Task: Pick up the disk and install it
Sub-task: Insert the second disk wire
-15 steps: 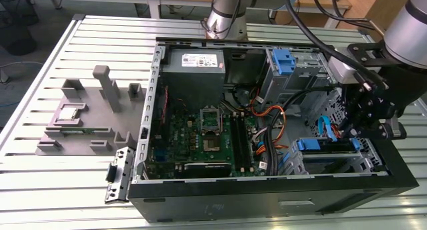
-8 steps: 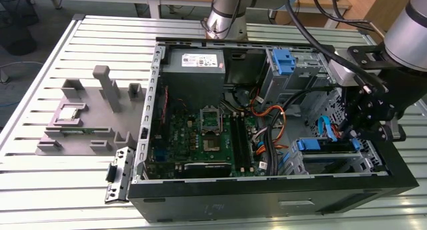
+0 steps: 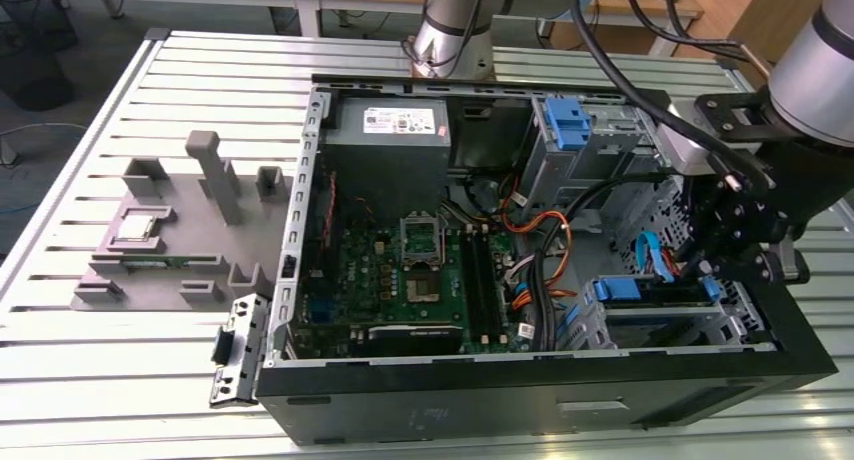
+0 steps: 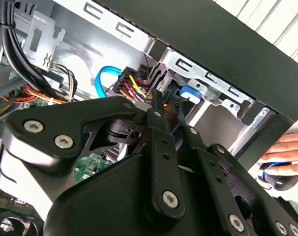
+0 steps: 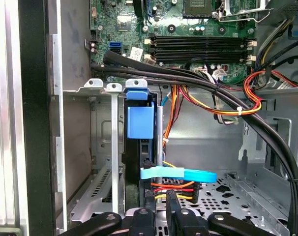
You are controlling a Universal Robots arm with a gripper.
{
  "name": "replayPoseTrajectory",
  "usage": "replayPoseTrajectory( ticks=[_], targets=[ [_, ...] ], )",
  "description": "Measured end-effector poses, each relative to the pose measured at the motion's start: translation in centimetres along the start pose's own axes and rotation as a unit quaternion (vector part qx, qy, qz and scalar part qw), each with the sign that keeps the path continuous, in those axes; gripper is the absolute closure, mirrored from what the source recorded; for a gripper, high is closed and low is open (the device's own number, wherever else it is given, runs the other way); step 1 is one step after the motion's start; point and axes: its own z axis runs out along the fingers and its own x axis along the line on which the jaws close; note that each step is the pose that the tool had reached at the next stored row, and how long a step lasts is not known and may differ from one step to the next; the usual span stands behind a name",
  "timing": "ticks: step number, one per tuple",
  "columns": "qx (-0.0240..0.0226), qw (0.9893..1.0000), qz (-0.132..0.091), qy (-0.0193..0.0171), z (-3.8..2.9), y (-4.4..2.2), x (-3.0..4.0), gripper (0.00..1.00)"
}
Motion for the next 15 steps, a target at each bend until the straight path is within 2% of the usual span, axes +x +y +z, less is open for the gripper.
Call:
replayPoseTrajectory(
  ticks=[11, 15],
  targets=[
    [0.0, 1.0, 0.0, -0.0001, 0.03, 0.0, 0.08, 0.76],
    [0.0, 1.0, 0.0, -0.0002, -0.49, -0.04, 0.07, 0.76]
  ],
)
